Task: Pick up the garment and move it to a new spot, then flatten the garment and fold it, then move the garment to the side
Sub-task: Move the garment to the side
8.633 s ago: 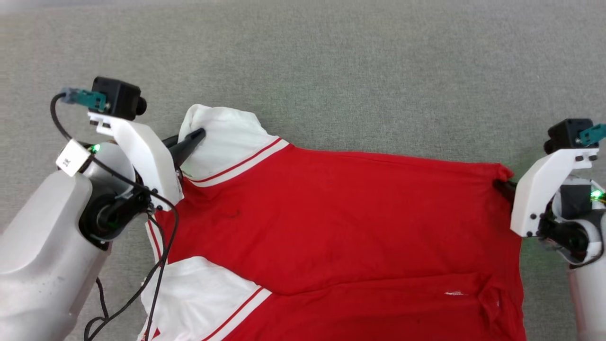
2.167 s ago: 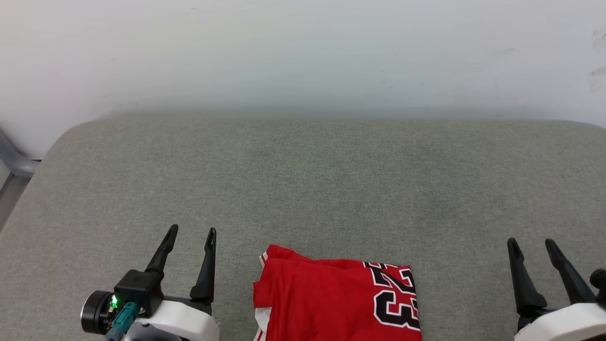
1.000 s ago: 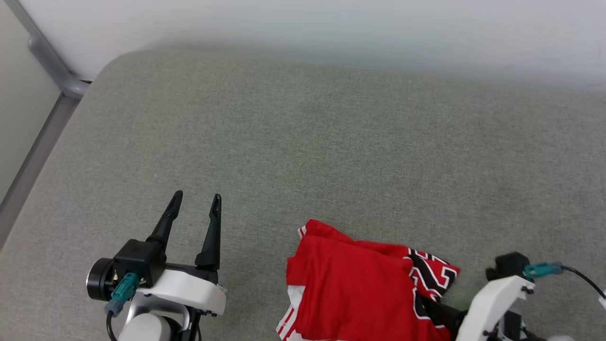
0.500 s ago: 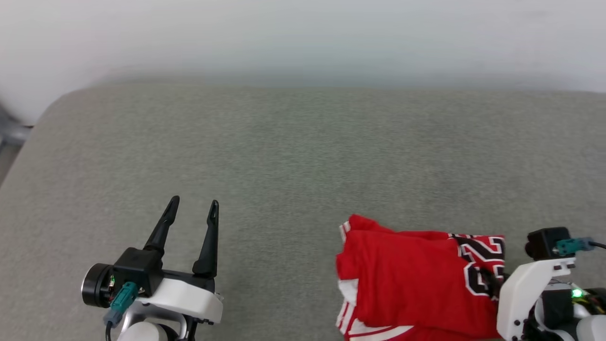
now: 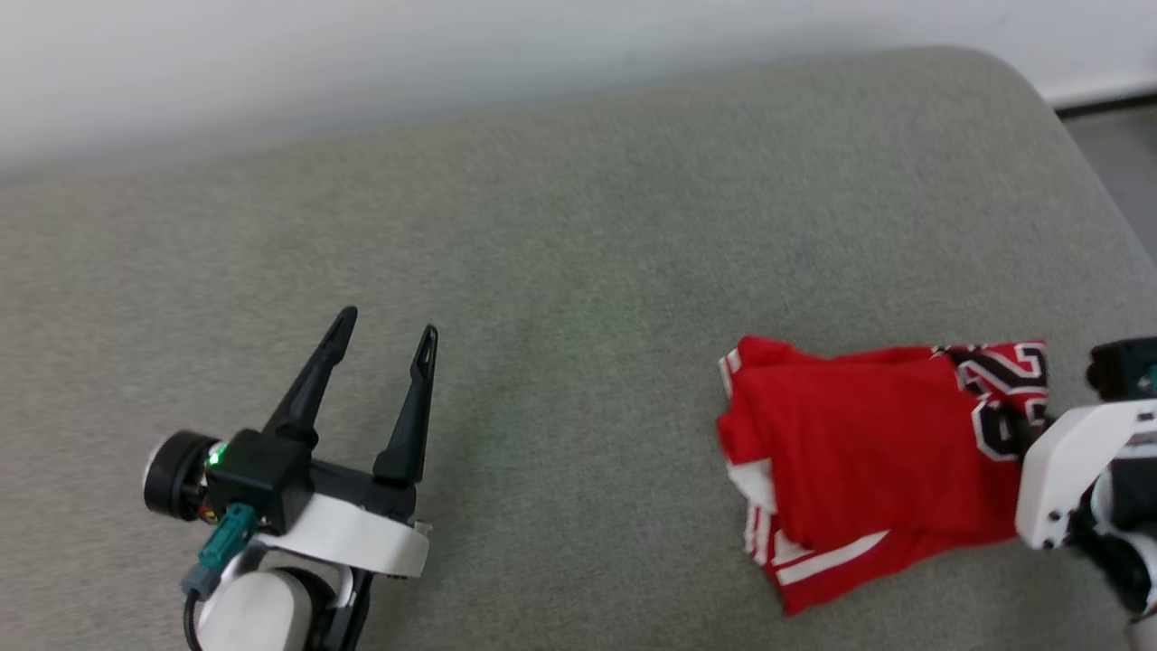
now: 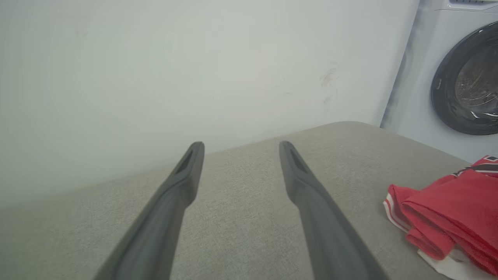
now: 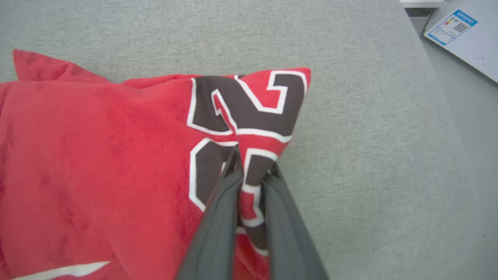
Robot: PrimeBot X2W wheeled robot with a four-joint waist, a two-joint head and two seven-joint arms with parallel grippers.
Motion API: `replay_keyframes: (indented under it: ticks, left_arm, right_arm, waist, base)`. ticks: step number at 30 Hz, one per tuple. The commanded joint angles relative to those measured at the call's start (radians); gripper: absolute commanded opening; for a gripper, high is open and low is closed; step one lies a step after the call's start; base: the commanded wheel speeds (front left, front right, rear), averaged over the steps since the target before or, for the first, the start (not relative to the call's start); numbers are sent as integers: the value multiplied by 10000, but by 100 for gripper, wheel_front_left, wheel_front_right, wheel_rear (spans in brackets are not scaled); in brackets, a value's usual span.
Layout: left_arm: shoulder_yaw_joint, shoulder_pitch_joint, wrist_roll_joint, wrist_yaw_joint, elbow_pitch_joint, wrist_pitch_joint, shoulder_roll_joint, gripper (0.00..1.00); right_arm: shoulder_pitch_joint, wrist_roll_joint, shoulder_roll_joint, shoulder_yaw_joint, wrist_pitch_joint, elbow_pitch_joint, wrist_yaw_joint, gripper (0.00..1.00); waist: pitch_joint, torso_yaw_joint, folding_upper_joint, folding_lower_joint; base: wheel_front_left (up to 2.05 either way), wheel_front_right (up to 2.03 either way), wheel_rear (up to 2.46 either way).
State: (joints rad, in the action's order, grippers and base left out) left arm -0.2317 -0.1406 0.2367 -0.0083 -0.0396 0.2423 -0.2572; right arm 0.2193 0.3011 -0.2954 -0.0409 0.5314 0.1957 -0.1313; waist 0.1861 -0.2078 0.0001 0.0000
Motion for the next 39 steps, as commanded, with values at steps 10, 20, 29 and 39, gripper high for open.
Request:
replay_keyframes:
  ticks: [10,20,29,39]
  left_arm:
    - [-148,-1324,-408,-313,-1088,-500,-602,100]
    - [-332,-2253,-580,-478,-1555,-639,-820,100]
    - [-511,-2348,-438,-464,-1107,-351,-606,100]
    - [-714,-1550,-160,-196,-184,81,12,100]
  right_arm:
    - [2641,-874,-992,-1901,-1617,1707,12,0]
    - [4095,-2001,-1120,-3457,-3369,3046,12,1]
    - [4396,-3094,-690,-4638,-4466,4285,13,100]
    - [3368,-3712,-80,-4997,-5812,3093,12,100]
  waist:
    - [2899,-1178,-1,0]
    - [4214,-680,-1,0]
    - [3920,-236,-1,0]
    - [2190,432,-1,0]
  base:
    - [0,0,0]
    - [0,0,0]
    - [0,0,0]
    - [0,0,0]
